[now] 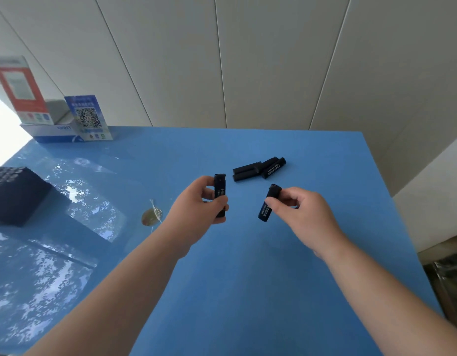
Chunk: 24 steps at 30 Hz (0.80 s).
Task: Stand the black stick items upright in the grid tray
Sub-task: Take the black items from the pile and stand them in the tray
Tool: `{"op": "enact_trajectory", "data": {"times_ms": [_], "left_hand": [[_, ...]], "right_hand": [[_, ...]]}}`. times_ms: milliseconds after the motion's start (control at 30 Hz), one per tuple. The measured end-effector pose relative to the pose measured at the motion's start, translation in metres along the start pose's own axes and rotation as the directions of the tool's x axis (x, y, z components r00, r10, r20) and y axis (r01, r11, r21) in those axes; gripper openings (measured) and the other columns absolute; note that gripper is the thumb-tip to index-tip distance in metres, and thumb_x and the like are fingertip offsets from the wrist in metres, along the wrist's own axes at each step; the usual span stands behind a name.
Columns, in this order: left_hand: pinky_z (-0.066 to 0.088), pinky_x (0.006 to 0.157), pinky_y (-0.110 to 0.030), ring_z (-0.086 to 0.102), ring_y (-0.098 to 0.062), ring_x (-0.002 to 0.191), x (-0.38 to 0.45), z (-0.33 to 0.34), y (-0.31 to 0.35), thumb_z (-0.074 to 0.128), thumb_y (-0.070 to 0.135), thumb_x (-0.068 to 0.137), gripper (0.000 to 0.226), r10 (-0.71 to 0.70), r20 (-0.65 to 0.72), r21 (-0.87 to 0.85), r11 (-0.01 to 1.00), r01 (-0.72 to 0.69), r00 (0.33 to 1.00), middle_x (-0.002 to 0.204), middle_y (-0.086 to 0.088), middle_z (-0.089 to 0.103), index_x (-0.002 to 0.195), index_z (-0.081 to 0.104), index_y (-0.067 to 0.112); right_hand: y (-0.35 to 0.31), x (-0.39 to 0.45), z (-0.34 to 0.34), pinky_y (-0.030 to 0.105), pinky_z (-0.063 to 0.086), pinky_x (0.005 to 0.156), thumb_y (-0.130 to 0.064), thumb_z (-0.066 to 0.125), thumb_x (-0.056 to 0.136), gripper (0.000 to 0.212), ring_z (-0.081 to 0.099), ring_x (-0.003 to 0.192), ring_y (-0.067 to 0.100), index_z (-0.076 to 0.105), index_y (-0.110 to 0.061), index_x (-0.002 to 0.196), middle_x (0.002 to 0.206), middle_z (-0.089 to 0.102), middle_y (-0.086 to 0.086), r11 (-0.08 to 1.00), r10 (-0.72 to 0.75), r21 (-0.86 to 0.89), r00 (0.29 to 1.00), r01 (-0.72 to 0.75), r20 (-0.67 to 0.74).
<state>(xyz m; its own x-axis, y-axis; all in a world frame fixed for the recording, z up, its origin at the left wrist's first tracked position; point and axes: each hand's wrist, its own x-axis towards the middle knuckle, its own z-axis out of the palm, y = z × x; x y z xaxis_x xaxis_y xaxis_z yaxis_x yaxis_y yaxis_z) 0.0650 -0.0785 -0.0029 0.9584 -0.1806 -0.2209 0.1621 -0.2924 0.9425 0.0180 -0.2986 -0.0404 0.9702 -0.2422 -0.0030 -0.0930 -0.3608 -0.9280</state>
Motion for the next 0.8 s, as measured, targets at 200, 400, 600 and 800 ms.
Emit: {"op": "enact_trajectory", "data": {"times_ms": [200, 400, 600, 800], "left_hand": [[0.060, 0.080, -0.029, 0.073, -0.015, 0.085, -0.010, -0.011, -0.012, 0.066, 0.023, 0.093, 0.011, -0.032, -0.063, -0.016, 0.999, 0.031, 0.997, 0.089, 0.007, 0.069, 0.102, 0.069, 0.029], [0.052, 0.068, -0.015, 0.075, -0.012, 0.080, -0.026, -0.038, -0.014, 0.064, 0.022, 0.095, 0.013, -0.039, -0.125, -0.042, 0.999, 0.034, 0.991, 0.091, 0.006, 0.072, 0.096, 0.069, 0.034], [0.052, 0.083, -0.032, 0.073, -0.015, 0.086, -0.060, -0.101, -0.029, 0.068, 0.028, 0.091, 0.018, 0.005, -0.207, 0.014, 1.000, -0.002, 0.978, 0.086, 0.008, 0.075, 0.088, 0.070, 0.045], [0.058, 0.088, -0.040, 0.072, -0.010, 0.081, -0.114, -0.190, -0.057, 0.067, 0.017, 0.092, 0.021, 0.063, -0.309, -0.054, 0.995, -0.083, 0.949, 0.087, 0.016, 0.072, 0.096, 0.070, 0.038]], "right_hand": [[-0.007, -0.008, 0.012, 0.006, 0.045, 0.064, -0.033, 0.075, 0.089, 0.005, 0.065, 0.069, -0.005, 0.075, -0.036, 0.085, 0.078, 0.073, -0.024, 0.984, -0.049, 0.176, 0.997, 0.039, 0.052], [-0.027, -0.014, 0.043, 0.012, 0.050, 0.072, -0.034, 0.074, 0.089, 0.009, 0.067, 0.080, 0.001, 0.072, -0.043, 0.089, 0.088, 0.074, -0.023, 0.981, -0.136, 0.146, 0.990, 0.130, 0.027], [-0.070, -0.029, 0.096, 0.018, 0.052, 0.076, -0.033, 0.071, 0.092, 0.010, 0.067, 0.084, 0.000, 0.071, -0.043, 0.095, 0.093, 0.074, -0.023, 0.968, -0.226, 0.152, 0.955, 0.198, 0.193], [-0.117, -0.061, 0.175, 0.025, 0.054, 0.080, -0.032, 0.071, 0.092, 0.014, 0.069, 0.085, 0.001, 0.074, -0.045, 0.096, 0.093, 0.076, -0.020, 0.954, -0.272, 0.207, 0.912, 0.215, 0.306]]}}
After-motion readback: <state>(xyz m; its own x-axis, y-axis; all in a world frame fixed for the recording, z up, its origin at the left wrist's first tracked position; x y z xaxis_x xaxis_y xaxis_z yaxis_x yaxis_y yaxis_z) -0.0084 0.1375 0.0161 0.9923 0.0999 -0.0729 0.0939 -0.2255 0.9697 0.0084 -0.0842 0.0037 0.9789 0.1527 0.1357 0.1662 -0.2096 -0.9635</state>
